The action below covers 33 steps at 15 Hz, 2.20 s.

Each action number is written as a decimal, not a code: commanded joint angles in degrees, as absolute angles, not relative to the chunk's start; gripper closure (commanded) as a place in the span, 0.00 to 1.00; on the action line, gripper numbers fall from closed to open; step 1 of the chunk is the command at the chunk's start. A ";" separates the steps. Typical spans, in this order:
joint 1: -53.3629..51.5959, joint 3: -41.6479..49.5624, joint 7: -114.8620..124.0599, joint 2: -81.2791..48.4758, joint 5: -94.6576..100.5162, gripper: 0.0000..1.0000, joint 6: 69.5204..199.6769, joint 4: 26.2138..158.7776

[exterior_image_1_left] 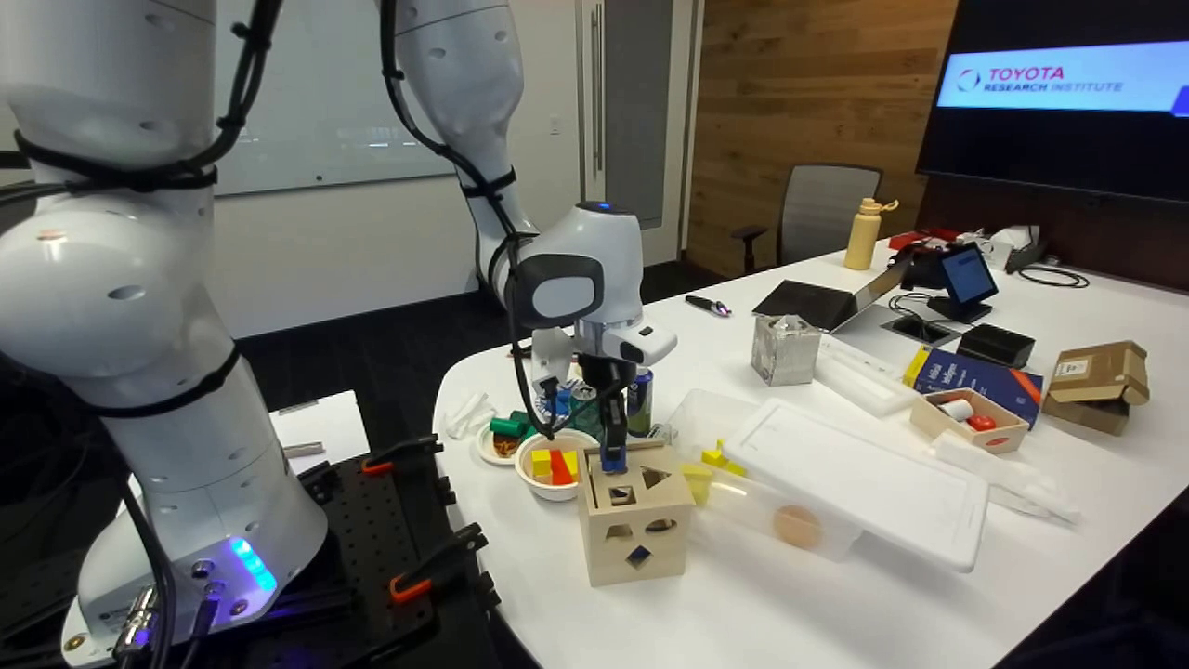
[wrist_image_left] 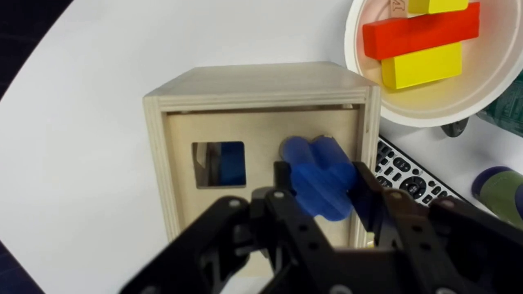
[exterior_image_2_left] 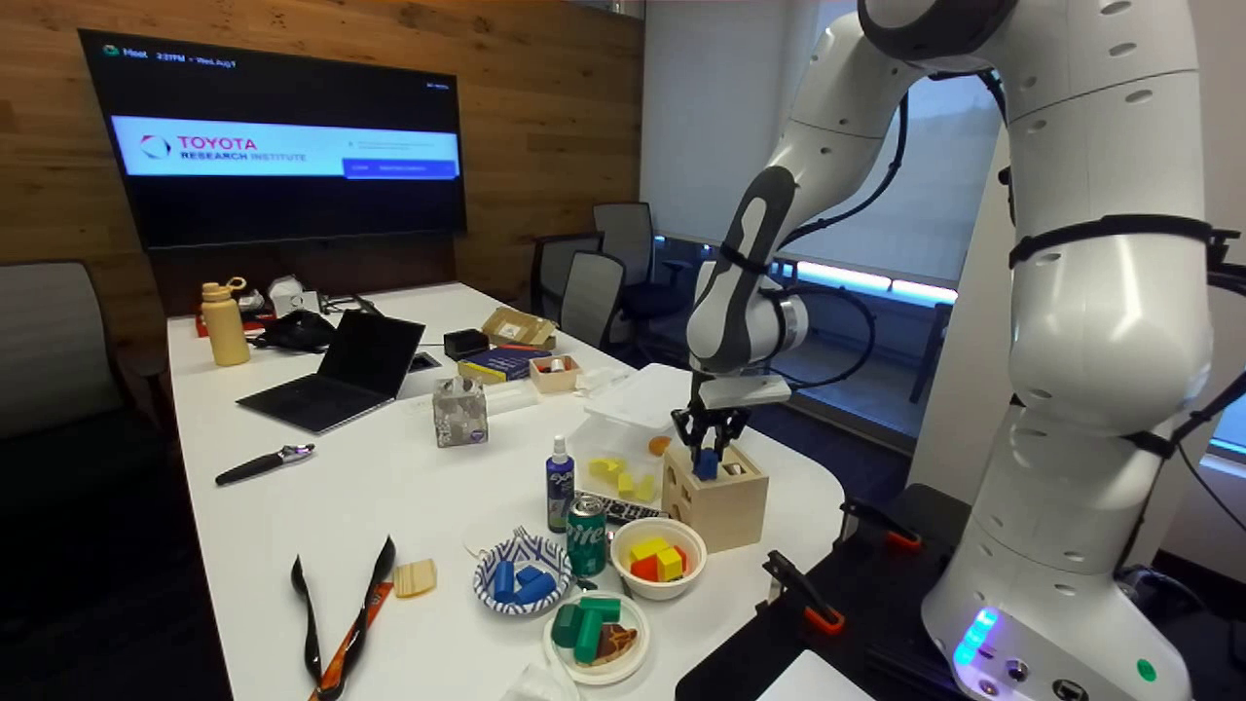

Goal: Put one blue block and one yellow block in the wooden toy box.

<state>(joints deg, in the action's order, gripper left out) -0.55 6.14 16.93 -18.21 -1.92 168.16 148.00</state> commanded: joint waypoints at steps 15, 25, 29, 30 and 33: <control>-1.30 6.34 15.42 -18.69 -3.73 0.85 168.76 148.48; -6.01 11.10 19.46 -18.17 -1.50 0.85 169.36 150.31; -7.30 12.88 20.70 -18.71 -1.44 0.85 169.98 150.58; -7.28 12.79 20.47 -18.73 -1.70 0.85 170.08 150.61; -6.48 11.66 19.42 -19.09 -2.50 0.85 170.04 150.15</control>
